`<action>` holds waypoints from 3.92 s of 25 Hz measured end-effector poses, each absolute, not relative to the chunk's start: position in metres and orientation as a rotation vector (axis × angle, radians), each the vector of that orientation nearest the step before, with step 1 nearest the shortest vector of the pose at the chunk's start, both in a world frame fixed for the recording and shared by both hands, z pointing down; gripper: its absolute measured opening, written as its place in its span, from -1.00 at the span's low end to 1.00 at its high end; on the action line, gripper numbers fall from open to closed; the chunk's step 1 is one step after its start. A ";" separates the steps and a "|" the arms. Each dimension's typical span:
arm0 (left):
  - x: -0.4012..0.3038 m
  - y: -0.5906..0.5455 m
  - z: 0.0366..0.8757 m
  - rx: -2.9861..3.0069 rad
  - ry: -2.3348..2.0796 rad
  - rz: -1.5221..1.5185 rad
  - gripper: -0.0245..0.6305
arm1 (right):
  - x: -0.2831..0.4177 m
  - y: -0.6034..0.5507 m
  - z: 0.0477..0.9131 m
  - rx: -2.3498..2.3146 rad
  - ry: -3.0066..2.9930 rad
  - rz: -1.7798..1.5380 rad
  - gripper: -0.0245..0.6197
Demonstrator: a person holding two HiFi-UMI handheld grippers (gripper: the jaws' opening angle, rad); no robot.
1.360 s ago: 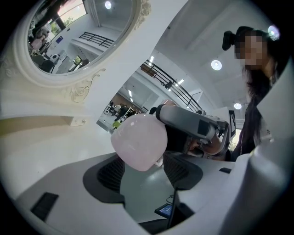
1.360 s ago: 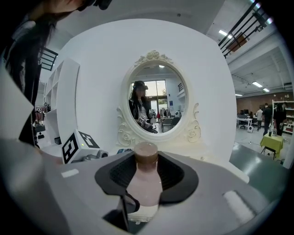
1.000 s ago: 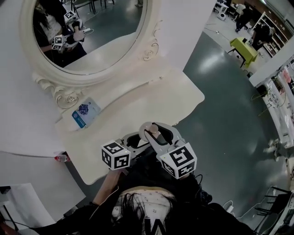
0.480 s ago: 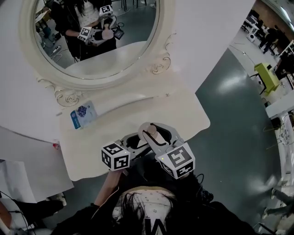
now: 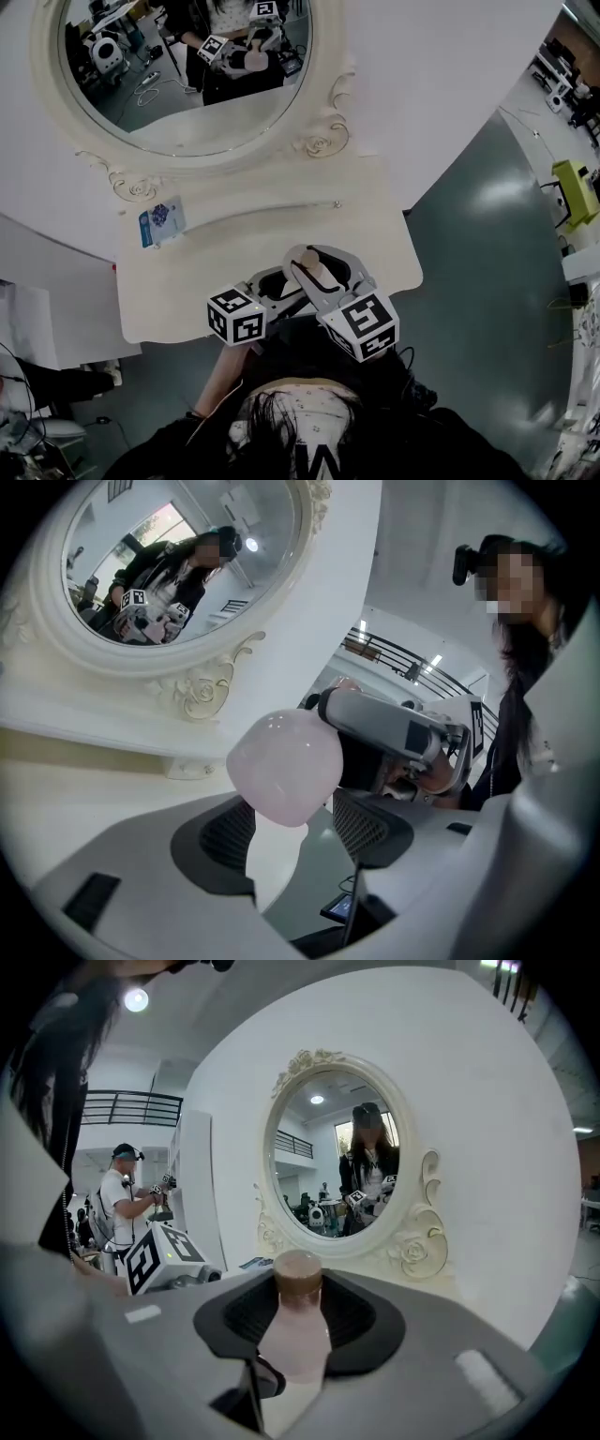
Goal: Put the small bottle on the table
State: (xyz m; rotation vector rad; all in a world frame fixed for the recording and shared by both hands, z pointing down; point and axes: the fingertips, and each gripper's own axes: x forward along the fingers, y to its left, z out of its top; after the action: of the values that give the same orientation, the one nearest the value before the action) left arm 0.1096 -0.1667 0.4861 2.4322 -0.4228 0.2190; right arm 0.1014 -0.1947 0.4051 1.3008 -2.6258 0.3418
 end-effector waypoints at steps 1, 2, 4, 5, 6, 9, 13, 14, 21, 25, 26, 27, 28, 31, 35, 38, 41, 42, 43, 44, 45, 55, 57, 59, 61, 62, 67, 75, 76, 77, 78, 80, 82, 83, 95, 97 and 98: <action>0.113 -0.167 0.486 2.431 -0.435 0.218 -0.13 | 0.105 -0.195 0.405 1.290 -2.638 0.347 -0.46; 0.115 -0.168 0.486 2.431 -0.449 0.217 -0.13 | 0.108 -0.196 0.405 1.279 -2.649 0.351 -0.46; 0.117 -0.169 0.487 2.429 -0.476 0.216 -0.13 | 0.110 -0.197 0.406 1.256 -2.670 0.355 -0.46; 0.118 -0.169 0.488 2.427 -0.487 0.215 -0.13 | 0.111 -0.197 0.407 1.245 -2.677 0.358 -0.46; 0.119 -0.169 0.489 2.424 -0.495 0.211 -0.13 | 0.112 -0.197 0.409 1.235 -2.683 0.363 -0.46; 0.123 -0.169 0.492 2.410 -0.520 0.202 -0.13 | 0.116 -0.198 0.411 1.207 -2.699 0.379 -0.46; 0.124 -0.171 0.495 2.411 -0.540 0.227 -0.13 | 0.116 -0.203 0.413 1.182 -2.720 0.400 -0.46; 0.124 -0.172 0.495 2.415 -0.542 0.237 -0.13 | 0.116 -0.205 0.413 1.183 -2.727 0.412 -0.46; 0.121 -0.187 0.497 2.410 -0.545 0.248 -0.13 | 0.114 -0.225 0.416 1.191 -2.747 0.467 -0.46; 0.123 -0.202 0.497 2.416 -0.528 0.260 -0.13 | 0.118 -0.240 0.415 1.225 -2.723 0.470 -0.46; 0.123 -0.205 0.497 2.419 -0.525 0.264 -0.13 | 0.120 -0.244 0.414 1.239 -2.718 0.472 -0.46; 0.123 -0.208 0.497 2.423 -0.524 0.270 -0.13 | 0.122 -0.249 0.413 1.255 -2.714 0.472 -0.46; 0.122 -0.212 0.498 2.426 -0.525 0.276 -0.13 | 0.124 -0.254 0.411 1.270 -2.712 0.472 -0.46; 0.113 -0.222 0.502 2.413 -0.545 0.276 -0.13 | 0.128 -0.270 0.410 1.307 -2.706 0.481 -0.46; 0.091 -0.235 0.509 2.381 -0.590 0.258 -0.13 | 0.135 -0.294 0.416 1.349 -2.662 0.473 -0.46; 0.072 -0.245 0.513 2.357 -0.640 0.235 -0.13 | 0.139 -0.314 0.426 1.376 -2.624 0.471 -0.46; 0.057 -0.254 0.513 2.339 -0.675 0.199 -0.13 | 0.142 -0.334 0.438 1.395 -2.577 0.473 -0.46; 0.053 -0.256 0.512 2.336 -0.680 0.189 -0.13 | 0.144 -0.340 0.442 1.403 -2.562 0.477 -0.46; 0.051 -0.258 0.513 2.332 -0.684 0.183 -0.13 | 0.146 -0.347 0.446 1.413 -2.549 0.484 -0.46; 0.048 -0.259 0.514 2.328 -0.687 0.180 -0.13 | 0.149 -0.354 0.450 1.424 -2.538 0.494 -0.46; 0.046 -0.259 0.515 2.325 -0.689 0.179 -0.13 | 0.151 -0.360 0.454 1.434 -2.527 0.504 -0.46; 0.021 -0.264 0.531 2.282 -0.708 0.179 -0.13 | 0.164 -0.420 0.493 1.477 -2.409 0.482 -0.46; 0.018 -0.264 0.533 2.274 -0.711 0.174 -0.13 | 0.167 -0.429 0.501 1.482 -2.385 0.479 -0.46; 0.016 -0.264 0.534 2.267 -0.710 0.172 -0.13 | 0.169 -0.437 0.509 1.484 -2.362 0.471 -0.46; 0.013 -0.264 0.536 2.262 -0.710 0.172 -0.13 | 0.171 -0.443 0.514 1.488 -2.342 0.466 -0.46; 0.011 -0.264 0.536 2.260 -0.713 0.173 -0.14 | 0.172 -0.446 0.517 1.491 -2.335 0.466 -0.46; 0.001 -0.267 0.539 2.245 -0.734 0.168 -0.14 | 0.170 -0.453 0.524 1.498 -2.323 0.472 -0.46; -0.007 -0.270 0.540 2.240 -0.745 0.165 -0.14 | 0.167 -0.462 0.525 1.508 -2.330 0.434 -0.46; -0.008 -0.270 0.540 2.240 -0.746 0.164 -0.14 | 0.167 -0.463 0.525 1.508 -2.331 0.428 -0.46; -0.009 -0.271 0.540 2.239 -0.748 0.162 -0.14 | 0.167 -0.463 0.525 1.509 -2.334 0.422 -0.46; -0.010 -0.271 0.540 2.239 -0.750 0.161 -0.14 | 0.166 -0.464 0.525 1.510 -2.338 0.417 -0.46; -0.013 -0.271 0.541 2.239 -0.755 0.160 -0.14 | 0.166 -0.464 0.525 1.515 -2.347 0.406 -0.46; -0.015 -0.270 0.541 2.238 -0.760 0.162 -0.14 | 0.166 -0.464 0.524 1.523 -2.360 0.393 -0.46; -0.015 -0.270 0.542 2.238 -0.761 0.163 -0.14 | 0.166 -0.464 0.524 1.526 -2.367 0.386 -0.46; -0.017 -0.262 0.536 2.252 -0.777 0.153 -0.14 | 0.171 -0.460 0.515 1.571 -2.334 0.307 -0.41; -0.017 -0.259 0.535 2.254 -0.780 0.152 -0.14 | 0.173 -0.456 0.507 1.592 -2.346 0.299 -0.41; -0.017 -0.257 0.535 2.254 -0.782 0.151 -0.14 | 0.174 -0.452 0.503 1.600 -2.355 0.297 -0.41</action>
State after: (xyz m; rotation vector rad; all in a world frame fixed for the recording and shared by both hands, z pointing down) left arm -0.0175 -0.2574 0.5349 2.2544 -0.7816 0.1511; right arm 0.1738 -0.4524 0.5026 1.5998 -2.3550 0.2972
